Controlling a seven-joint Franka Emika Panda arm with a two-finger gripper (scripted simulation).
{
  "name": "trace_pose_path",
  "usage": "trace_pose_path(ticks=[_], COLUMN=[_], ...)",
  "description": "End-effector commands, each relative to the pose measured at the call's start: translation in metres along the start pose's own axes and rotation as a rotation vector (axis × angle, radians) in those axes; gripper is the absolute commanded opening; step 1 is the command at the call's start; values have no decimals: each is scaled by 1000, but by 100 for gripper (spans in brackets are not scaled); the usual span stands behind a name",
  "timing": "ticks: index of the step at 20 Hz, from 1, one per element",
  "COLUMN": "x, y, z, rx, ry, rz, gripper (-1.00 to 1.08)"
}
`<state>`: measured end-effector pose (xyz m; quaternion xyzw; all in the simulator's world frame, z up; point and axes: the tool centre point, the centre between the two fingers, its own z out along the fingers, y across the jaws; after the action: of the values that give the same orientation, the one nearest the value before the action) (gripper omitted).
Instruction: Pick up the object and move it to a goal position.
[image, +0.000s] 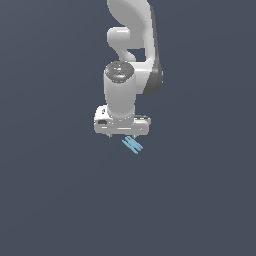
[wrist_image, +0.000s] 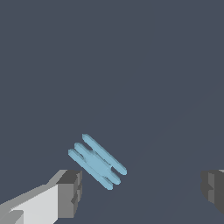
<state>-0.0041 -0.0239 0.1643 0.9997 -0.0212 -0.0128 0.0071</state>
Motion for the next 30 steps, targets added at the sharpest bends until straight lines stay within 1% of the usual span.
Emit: trace_pose_path(ticks=[1,10,15,19,25,30], x=[0,-5,-5,-6,-10,-16], y=[0,-14,-14,-15,-18,-22], z=[0,4,4,8,20,35], rx=[0,-10,-10,-10,-10,-10], ry=[0,-13,-13,-12,-8,-3], rz=[0,-58,-59,-85,-169,-281], gripper=[100,100,100,100,100,100])
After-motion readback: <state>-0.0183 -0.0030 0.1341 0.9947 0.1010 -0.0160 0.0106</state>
